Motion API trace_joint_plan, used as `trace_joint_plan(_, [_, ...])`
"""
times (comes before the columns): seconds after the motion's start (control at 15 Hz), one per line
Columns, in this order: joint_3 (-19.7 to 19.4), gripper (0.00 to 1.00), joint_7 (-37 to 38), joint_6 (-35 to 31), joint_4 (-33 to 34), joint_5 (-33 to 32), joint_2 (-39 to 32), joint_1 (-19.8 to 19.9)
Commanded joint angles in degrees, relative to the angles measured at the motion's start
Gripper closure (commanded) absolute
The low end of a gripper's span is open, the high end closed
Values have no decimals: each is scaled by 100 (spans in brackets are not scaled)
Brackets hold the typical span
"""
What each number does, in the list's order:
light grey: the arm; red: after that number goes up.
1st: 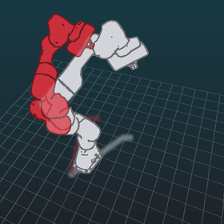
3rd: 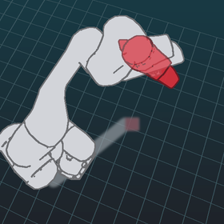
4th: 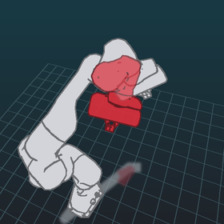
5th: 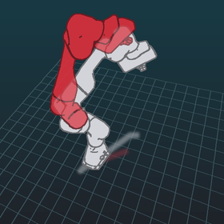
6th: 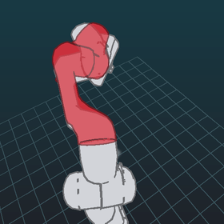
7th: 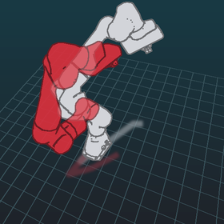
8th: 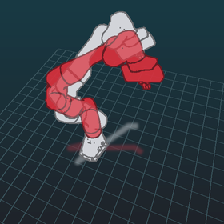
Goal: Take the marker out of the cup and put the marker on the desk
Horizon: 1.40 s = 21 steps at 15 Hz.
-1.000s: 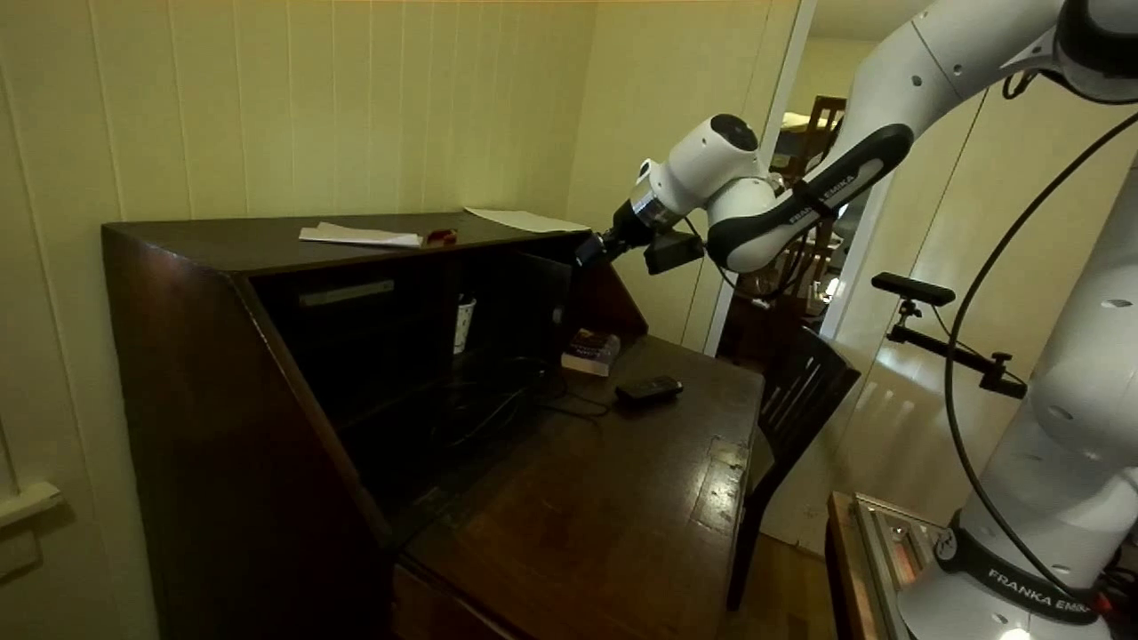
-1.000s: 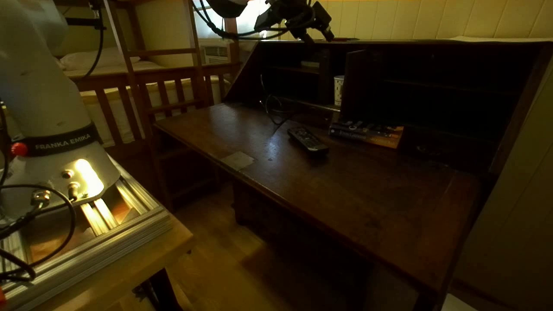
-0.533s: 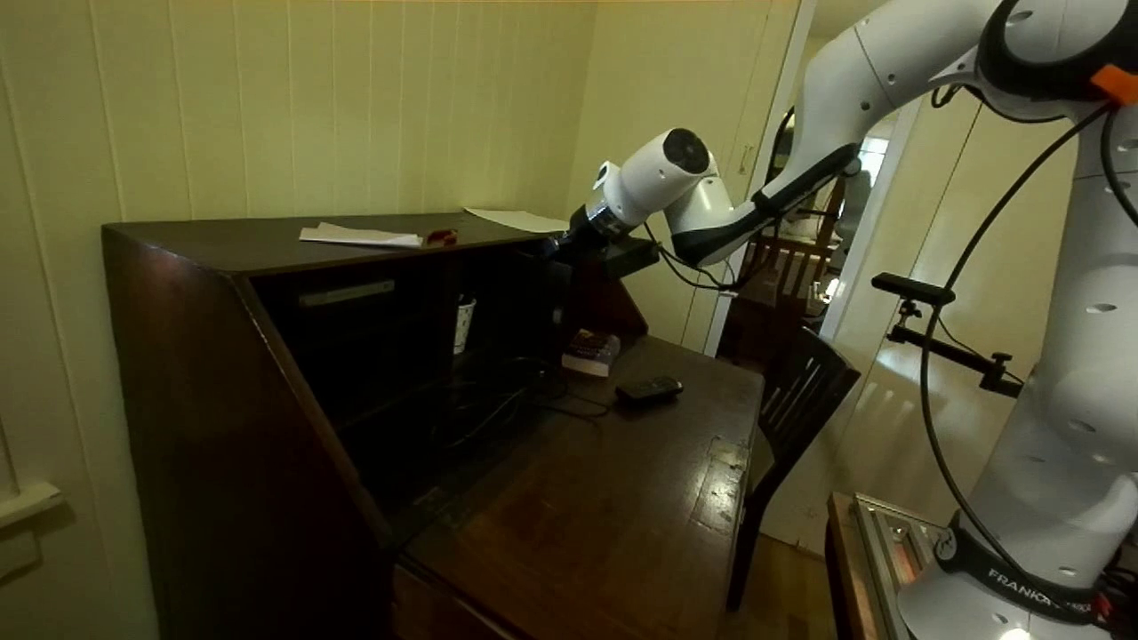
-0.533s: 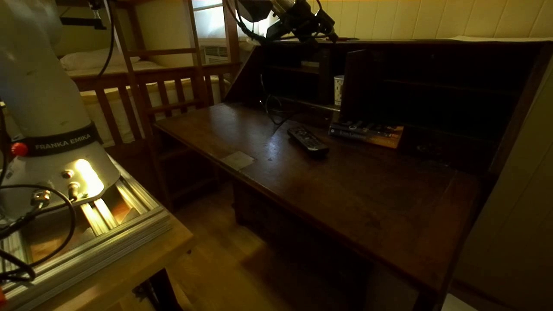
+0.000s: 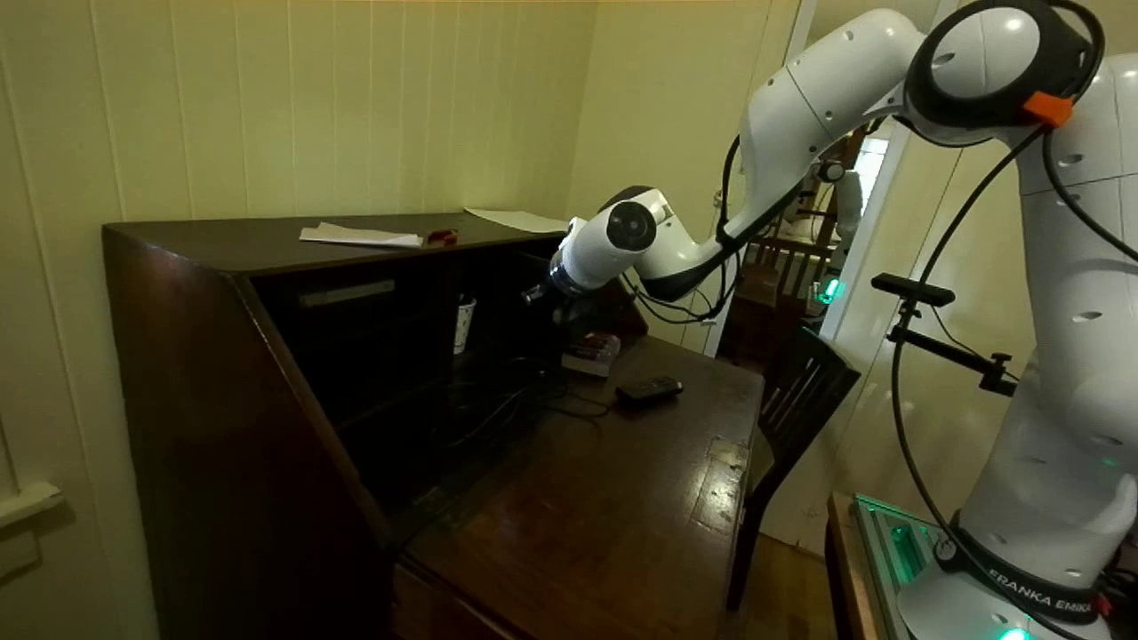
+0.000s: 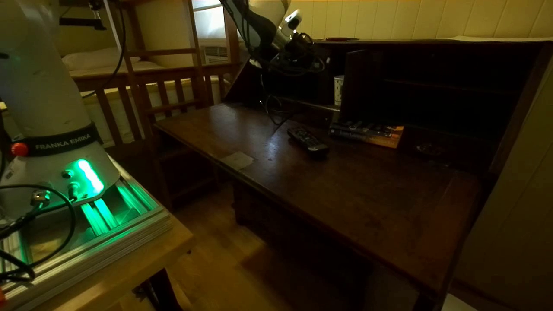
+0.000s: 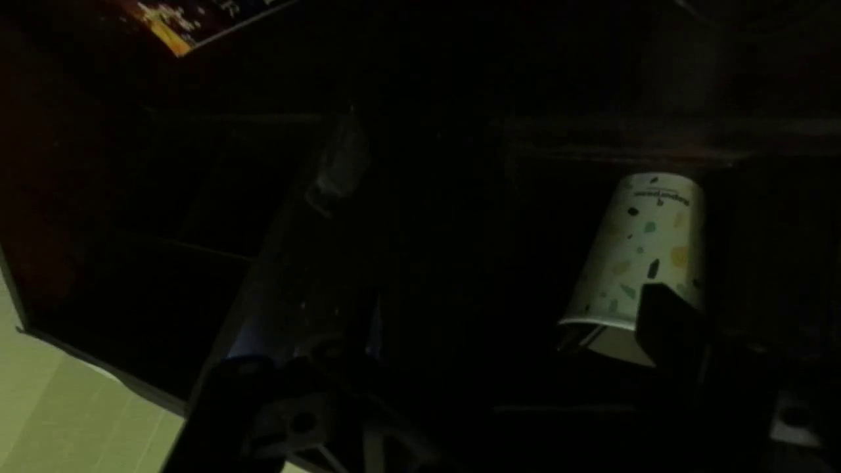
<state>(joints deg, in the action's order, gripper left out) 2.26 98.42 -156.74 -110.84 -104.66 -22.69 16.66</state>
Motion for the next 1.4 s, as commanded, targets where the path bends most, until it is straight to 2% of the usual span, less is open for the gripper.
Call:
trace_joint_plan(0.0, [-3, 0, 0, -19, -1, 1, -58, 23])
trace_joint_plan(0.13, [61, 0, -185, -939, 97, -33, -137, 228])
trace_joint_plan(0.27, [50, 0, -362, -1387, 158, 261, -148, 255])
trace_joint_plan(0.33, [3, 0, -110, -1036, 43, 41, -103, 140])
trace_joint_plan(0.6, [4, 0, -198, -1255, 84, 97, -103, 188])
trace_joint_plan(0.93, [46, 0, -66, -1212, 880, 42, -393, 173])
trace_joint_plan(1.33, [41, 0, -871, -1119, 1750, 887, -971, 179])
